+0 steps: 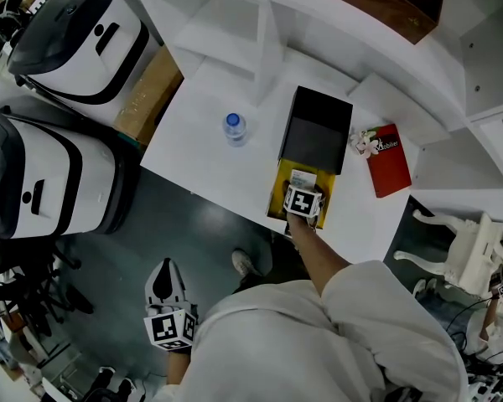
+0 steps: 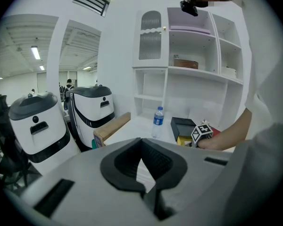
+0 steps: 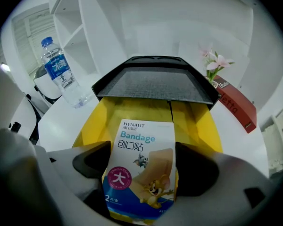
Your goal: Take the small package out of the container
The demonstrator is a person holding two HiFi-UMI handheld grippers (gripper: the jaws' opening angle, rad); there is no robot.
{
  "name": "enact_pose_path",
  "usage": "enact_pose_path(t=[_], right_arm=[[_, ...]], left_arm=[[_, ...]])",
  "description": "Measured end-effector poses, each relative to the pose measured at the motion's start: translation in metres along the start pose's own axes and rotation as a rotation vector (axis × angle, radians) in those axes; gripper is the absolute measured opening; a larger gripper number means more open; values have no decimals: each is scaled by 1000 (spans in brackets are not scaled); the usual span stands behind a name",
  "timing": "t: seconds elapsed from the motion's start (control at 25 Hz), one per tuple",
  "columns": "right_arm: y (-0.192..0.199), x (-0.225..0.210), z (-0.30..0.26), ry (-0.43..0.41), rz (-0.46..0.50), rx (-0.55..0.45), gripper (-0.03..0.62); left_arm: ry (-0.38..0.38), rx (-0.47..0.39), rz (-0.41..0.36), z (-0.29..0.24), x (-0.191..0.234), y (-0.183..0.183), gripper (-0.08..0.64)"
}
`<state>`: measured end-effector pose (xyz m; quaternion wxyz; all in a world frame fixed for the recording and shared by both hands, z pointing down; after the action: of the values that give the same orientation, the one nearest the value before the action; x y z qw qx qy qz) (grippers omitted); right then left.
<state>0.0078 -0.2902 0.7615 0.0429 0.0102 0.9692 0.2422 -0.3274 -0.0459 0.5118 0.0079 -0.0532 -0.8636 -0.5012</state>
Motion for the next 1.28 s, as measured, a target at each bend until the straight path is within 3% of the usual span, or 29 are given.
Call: enact_pose_path(t=[0.88, 1.28], right_arm=[[-1, -3, 50, -77, 63, -153, 413], [-24, 3, 100, -130, 151, -329, 413]], left_arm=[[64, -54, -42, 9, -14, -6, 8], [90, -87, -60, 17, -22, -8, 8]])
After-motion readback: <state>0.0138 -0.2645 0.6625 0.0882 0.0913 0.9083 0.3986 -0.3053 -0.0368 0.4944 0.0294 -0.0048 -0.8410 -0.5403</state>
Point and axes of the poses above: the fingertips, and each gripper's own axes: z backward along the fingers, x to its left, y out of its underside, the point moved 6 cm from there along z, backward along the fingers, and after that the axes turned 1 degree about z, right-handed, at the moved point
